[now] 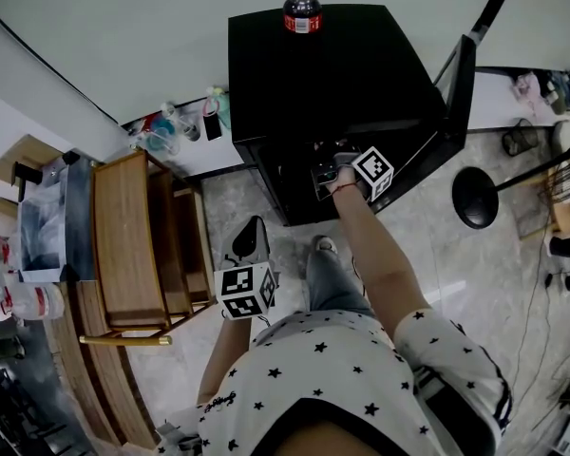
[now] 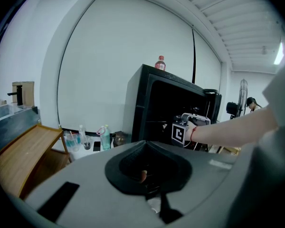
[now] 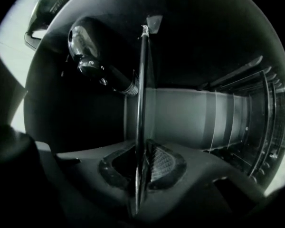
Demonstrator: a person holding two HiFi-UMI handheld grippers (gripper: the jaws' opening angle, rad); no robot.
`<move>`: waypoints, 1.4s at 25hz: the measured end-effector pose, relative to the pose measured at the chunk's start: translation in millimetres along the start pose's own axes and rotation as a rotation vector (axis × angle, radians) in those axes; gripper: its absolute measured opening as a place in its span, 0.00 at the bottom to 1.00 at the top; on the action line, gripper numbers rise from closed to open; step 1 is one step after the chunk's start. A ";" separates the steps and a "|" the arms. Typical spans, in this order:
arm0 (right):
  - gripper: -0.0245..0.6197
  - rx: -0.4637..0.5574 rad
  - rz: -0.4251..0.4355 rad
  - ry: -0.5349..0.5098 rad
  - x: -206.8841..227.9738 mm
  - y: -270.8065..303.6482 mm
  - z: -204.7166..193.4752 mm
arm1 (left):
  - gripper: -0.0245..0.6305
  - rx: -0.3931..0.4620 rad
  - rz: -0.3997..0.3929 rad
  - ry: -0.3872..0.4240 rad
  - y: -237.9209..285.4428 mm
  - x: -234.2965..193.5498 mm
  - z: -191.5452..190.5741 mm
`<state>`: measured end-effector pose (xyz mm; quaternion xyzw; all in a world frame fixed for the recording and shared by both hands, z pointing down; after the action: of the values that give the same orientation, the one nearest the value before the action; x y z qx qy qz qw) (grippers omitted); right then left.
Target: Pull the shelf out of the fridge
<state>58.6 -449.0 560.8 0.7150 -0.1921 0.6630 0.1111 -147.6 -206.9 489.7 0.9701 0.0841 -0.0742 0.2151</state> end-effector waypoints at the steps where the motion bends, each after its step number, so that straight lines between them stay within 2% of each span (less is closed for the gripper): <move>1: 0.06 0.001 0.002 0.002 -0.2 -2.0 -0.5 | 0.06 0.000 -0.001 0.000 -1.4 0.1 -0.2; 16: 0.05 0.014 -0.031 0.028 -5.6 -44.6 -13.6 | 0.06 0.003 -0.026 0.006 -30.1 4.0 -8.4; 35: 0.05 0.001 -0.016 0.064 -12.0 -99.7 -27.1 | 0.06 0.001 -0.050 -0.008 -63.5 13.7 -21.6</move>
<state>75.5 -346.4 561.1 0.6951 -0.1825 0.6846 0.1219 -144.3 -139.2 480.9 0.9675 0.1076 -0.0837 0.2128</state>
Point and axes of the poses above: the fingertips, and each gripper's own axes: y forward along the fingers, x to its right, z out of its top, the point moved 7 cm from there along -y, backward along the fingers, and after that the axes turned 1 degree about -x, right-handed, at the moved point
